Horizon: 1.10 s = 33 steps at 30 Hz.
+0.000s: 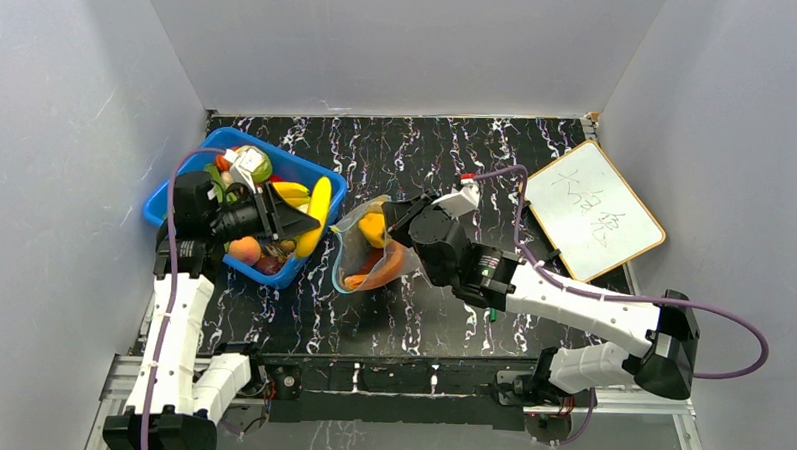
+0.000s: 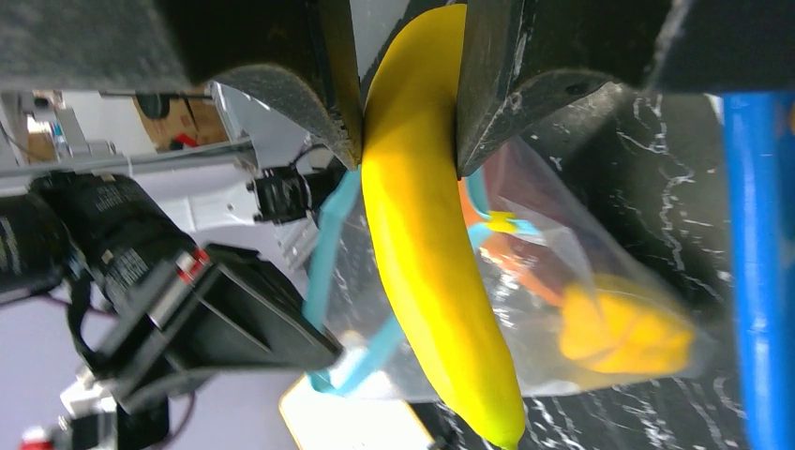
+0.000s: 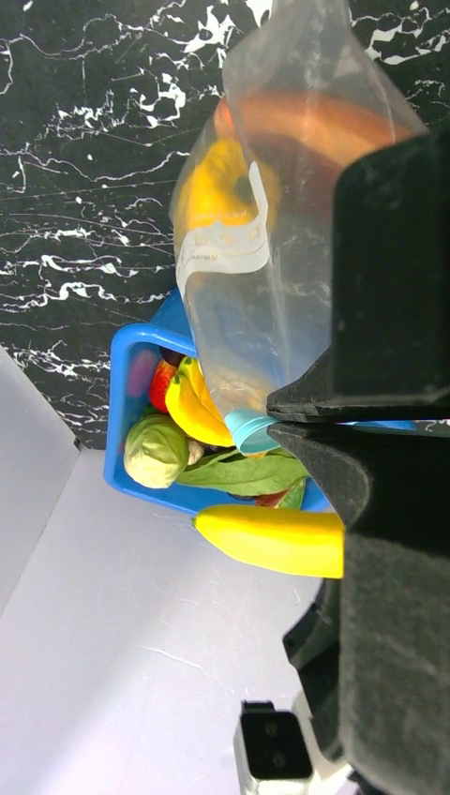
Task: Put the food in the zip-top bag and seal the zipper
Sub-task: Place the fake fruit in the zipper food storage bag.
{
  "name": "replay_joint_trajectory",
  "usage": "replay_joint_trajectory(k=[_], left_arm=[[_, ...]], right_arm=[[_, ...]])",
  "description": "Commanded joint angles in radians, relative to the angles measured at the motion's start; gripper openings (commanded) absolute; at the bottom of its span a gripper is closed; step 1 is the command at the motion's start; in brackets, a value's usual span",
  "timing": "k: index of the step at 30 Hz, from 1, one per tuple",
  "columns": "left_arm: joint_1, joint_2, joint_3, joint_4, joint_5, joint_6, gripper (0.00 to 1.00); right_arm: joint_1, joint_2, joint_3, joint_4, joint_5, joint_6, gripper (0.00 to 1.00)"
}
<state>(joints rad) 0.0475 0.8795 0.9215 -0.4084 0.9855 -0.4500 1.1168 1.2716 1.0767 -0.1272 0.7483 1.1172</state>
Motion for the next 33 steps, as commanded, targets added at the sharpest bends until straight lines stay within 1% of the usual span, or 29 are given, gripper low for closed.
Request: replay_joint_trajectory(k=[1,7,14,17,20,23,28,31,33], left_arm=[[-0.046,-0.045,-0.022,-0.027,0.112,-0.004,0.16],[-0.107,-0.059,-0.05,-0.062,0.15,0.023,0.15],[-0.132,-0.076,-0.09,-0.056,0.173,-0.003,0.16],[-0.132,-0.082,-0.124,-0.014,0.176,-0.04,0.16],[-0.132,-0.07,-0.125,-0.011,0.167,-0.044,0.16],[-0.132,-0.044,-0.124,-0.013,0.149,-0.061,0.16],[-0.132,0.02,-0.113,-0.003,0.113,-0.093,0.14],[-0.132,0.024,-0.119,0.049,0.078,-0.137,0.14],[-0.133,0.028,-0.142,0.126,0.071,-0.207,0.14]], right_arm=[[-0.002,0.021,0.078,0.117,0.062,-0.067,0.0],[-0.002,0.057,0.115,0.126,0.082,-0.099,0.0],[-0.005,0.088,0.153,0.135,0.074,-0.135,0.0],[-0.005,0.09,0.146,0.158,0.033,-0.172,0.0],[-0.005,0.078,0.104,0.207,-0.025,-0.21,0.0],[-0.005,0.072,0.07,0.246,-0.099,-0.212,0.0],[-0.005,0.104,0.077,0.256,-0.183,-0.212,0.0],[-0.004,0.109,0.071,0.255,-0.198,-0.19,0.0],[-0.004,0.11,0.068,0.262,-0.211,-0.171,0.0]])
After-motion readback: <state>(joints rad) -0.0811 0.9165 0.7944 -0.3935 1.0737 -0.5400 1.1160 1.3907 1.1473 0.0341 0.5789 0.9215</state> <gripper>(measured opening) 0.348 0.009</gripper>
